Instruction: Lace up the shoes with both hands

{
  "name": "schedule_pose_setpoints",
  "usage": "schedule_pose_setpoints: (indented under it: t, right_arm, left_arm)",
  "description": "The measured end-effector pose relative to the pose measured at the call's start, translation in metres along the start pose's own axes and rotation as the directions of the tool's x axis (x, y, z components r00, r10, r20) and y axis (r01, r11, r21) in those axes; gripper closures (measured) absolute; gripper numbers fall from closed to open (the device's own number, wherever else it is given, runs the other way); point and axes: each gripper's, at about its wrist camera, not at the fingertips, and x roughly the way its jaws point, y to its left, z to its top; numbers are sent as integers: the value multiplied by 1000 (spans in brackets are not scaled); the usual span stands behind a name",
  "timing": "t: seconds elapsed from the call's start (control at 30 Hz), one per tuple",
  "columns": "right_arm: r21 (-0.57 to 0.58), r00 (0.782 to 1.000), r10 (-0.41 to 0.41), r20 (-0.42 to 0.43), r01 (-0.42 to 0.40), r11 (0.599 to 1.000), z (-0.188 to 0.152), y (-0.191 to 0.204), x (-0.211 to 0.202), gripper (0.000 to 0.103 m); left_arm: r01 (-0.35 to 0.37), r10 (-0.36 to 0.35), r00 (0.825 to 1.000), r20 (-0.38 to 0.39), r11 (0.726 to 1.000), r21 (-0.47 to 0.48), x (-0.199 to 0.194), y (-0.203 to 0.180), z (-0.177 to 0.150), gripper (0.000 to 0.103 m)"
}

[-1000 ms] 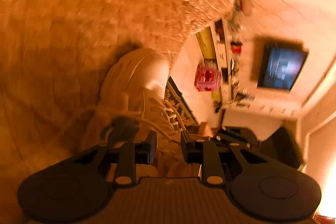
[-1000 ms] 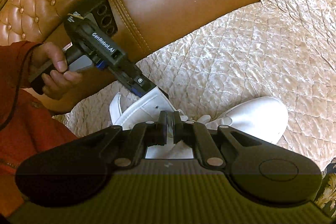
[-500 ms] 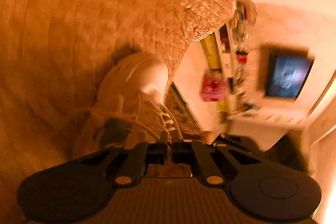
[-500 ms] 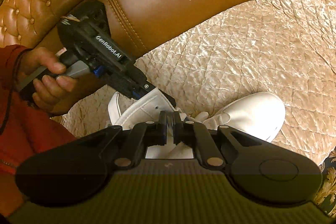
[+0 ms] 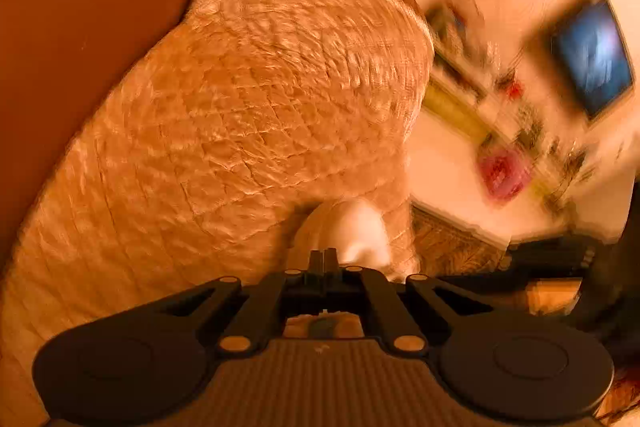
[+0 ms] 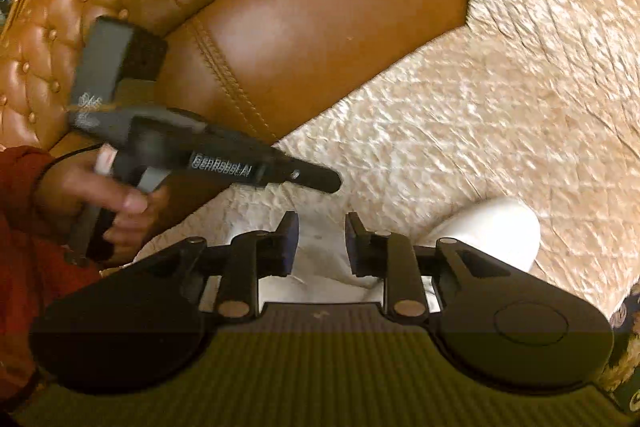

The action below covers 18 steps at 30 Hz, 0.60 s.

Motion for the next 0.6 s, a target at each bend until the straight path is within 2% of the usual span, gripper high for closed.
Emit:
schedule_pose_setpoints:
  t: [0.1,0.17,0.33,0.47,0.6]
  right_arm:
    - [13,999,6,40,-6,1000,4,9,-5,73]
    - [20,998,-9,60,7,1000,4,13,-8,73]
    - [-3,993,-107,49,108,994,-1,21,-7,73]
    - [-32,981,-189,35,191,981,-10,38,1,73]
    - [-36,966,-257,39,258,965,-15,49,10,73]
  left_arm:
    - [132,-146,987,-63,973,-188,1,20,2,103]
    - [157,-182,980,-85,957,-242,5,26,0,96]
    - [203,-244,964,-106,932,-300,22,33,-8,93]
    - [211,-253,960,-117,934,-289,27,30,-14,93]
    - [231,-271,955,-116,933,-276,28,25,-18,101]
